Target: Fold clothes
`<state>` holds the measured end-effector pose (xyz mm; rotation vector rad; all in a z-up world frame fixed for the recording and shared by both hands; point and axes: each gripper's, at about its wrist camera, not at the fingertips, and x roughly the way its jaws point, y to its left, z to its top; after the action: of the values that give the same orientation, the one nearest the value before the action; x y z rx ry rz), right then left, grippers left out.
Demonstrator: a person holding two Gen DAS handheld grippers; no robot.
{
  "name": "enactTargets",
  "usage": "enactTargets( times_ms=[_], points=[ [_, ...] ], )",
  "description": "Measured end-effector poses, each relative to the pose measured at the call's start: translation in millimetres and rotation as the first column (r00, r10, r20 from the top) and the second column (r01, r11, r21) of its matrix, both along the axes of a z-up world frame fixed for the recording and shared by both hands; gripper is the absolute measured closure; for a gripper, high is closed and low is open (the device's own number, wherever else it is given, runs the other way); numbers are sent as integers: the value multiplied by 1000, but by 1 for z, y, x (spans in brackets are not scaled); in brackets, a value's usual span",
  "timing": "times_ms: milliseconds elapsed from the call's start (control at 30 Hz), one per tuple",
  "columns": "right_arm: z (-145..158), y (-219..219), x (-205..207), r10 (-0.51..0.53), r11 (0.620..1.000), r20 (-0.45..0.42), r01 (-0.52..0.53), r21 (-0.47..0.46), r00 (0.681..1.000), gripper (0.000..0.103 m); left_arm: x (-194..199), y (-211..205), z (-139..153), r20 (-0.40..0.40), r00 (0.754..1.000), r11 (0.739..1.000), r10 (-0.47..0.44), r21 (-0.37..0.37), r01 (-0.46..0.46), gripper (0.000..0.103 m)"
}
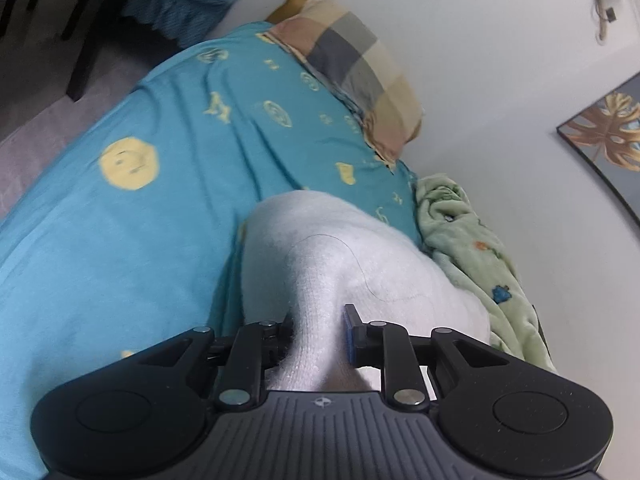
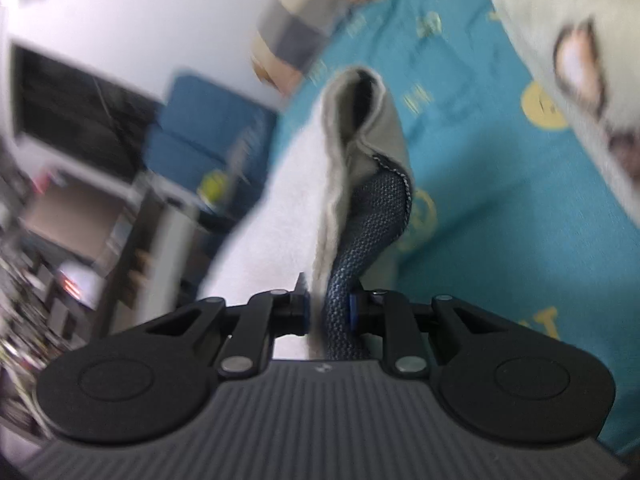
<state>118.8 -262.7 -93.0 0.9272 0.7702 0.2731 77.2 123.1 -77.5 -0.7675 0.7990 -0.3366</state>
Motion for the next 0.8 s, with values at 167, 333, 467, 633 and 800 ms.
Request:
enactTargets(
  times_ms=[167, 333, 467, 633, 800],
  points=[
    [-19, 16, 26, 59, 995, -52, -63, -72, 997, 68, 4, 23, -17, -11, 1000, 999, 18, -43, -19, 64],
    [-14, 23, 22, 59, 986, -15, -61, -155, 998, 21, 8, 11, -17, -9, 1000, 999, -6, 48, 6, 19],
    [-29, 28, 34, 149, 972, 7, -146, -183, 989, 14, 17, 0, -25, -23, 998, 996, -64, 59, 66, 16],
    [-61, 37, 66, 236, 959, -18, -235, -160, 972, 0, 30, -10, -45, -87, 990, 990, -115, 67, 121, 9],
    [-76, 50, 89, 340, 941, 77, -339, -26, 937, 0, 33, 3, -57, -112, 991, 998, -68, 6, 69, 7]
  ],
)
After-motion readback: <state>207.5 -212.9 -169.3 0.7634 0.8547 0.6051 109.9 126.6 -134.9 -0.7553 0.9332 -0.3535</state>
